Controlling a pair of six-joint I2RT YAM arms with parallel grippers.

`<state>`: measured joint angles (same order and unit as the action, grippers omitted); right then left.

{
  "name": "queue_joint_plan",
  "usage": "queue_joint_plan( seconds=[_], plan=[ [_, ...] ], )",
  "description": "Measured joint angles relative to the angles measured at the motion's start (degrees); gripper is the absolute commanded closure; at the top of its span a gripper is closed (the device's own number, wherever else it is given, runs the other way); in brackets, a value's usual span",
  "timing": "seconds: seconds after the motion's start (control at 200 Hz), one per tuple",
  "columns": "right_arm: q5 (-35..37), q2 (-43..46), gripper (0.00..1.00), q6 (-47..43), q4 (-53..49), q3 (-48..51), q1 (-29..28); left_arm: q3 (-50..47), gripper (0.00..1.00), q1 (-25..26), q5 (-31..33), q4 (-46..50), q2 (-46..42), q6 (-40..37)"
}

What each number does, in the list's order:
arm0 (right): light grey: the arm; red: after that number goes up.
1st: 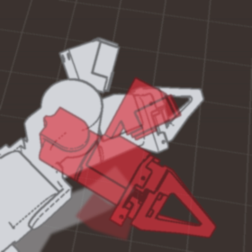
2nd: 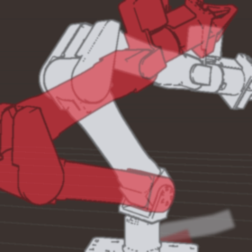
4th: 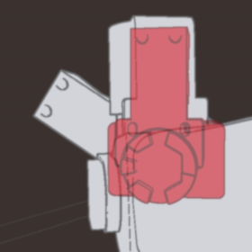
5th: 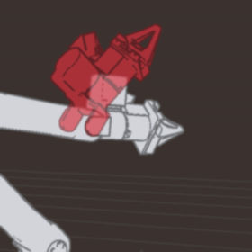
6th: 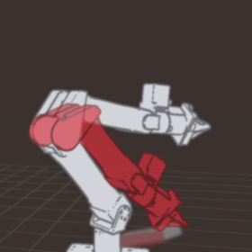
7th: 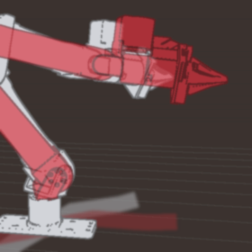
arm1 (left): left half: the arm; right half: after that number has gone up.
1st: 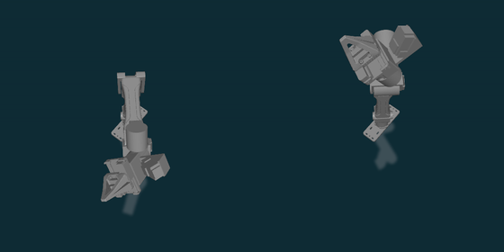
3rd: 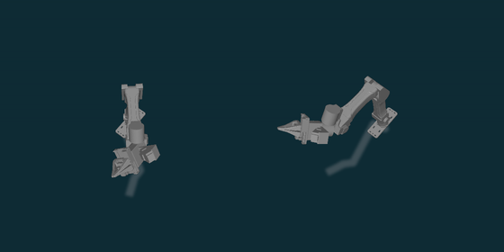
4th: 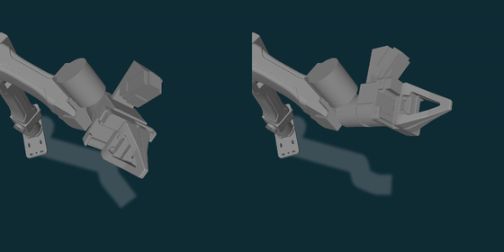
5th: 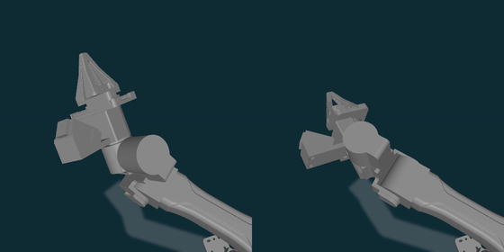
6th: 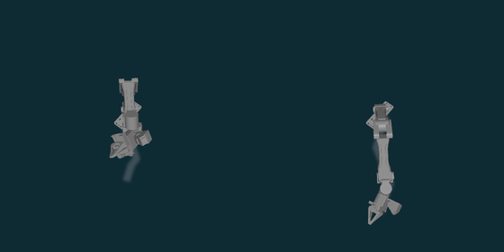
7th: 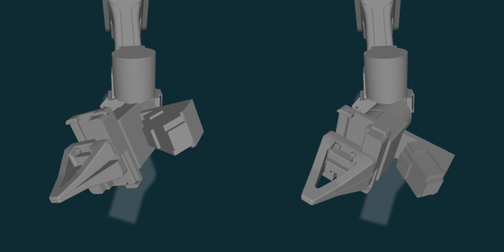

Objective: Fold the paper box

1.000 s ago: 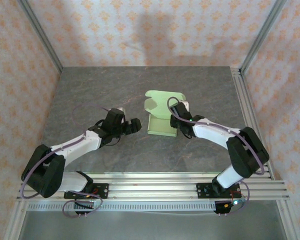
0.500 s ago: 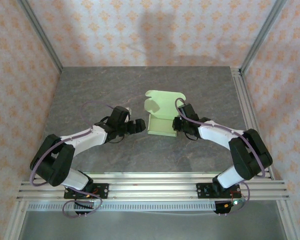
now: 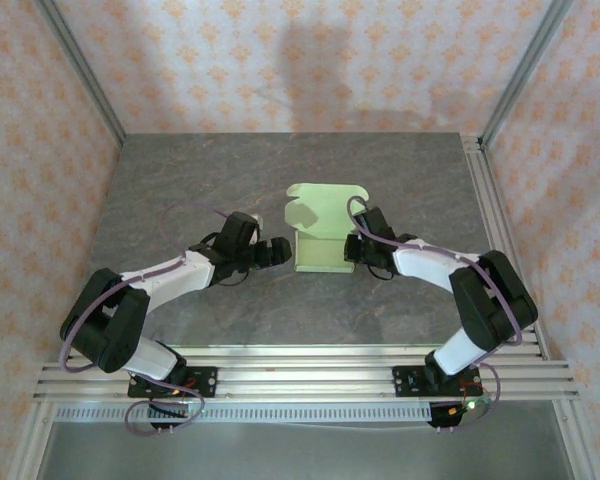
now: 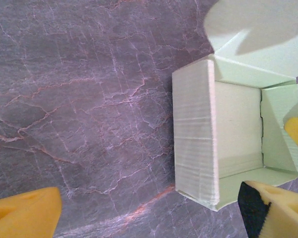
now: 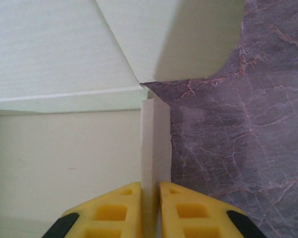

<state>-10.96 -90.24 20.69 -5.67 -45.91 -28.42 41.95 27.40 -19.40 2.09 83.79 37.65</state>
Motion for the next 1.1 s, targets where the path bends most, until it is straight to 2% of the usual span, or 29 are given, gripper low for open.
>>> queue_joint_plan(
  seconds=[0.225,0.501,0.916,1.011,1.101],
  plan=[
    [3.72,-1.55,0.9,-1.73,-4.66,-3.04,-0.52,0.0,0.07,0.0,0.0,-0.02,0.0,0.0],
    [15.37,-6.19,0.94,-4.59,-15.08,-10.86,-5.42,-0.02,0.06,0.0,1.07,0.07,-0.33,0.02],
    [26.64,-12.68,0.95,-4.81,-20.7,-17.22,-9.07,-1.31,0.03,-0.7,8.37,2.32,-10.23,-0.02],
    [26.58,-12.55,0.92,-4.61,-20.68,-17.2,-9.09,-1.31,0.02,-1.42,9.03,3.26,-10.47,-0.24],
    [25.4,-12.13,0.76,-4.22,-20.87,-16.94,-8.96,-1.31,0.02,-1.68,9.46,4.31,-10.47,-0.79]
  ],
)
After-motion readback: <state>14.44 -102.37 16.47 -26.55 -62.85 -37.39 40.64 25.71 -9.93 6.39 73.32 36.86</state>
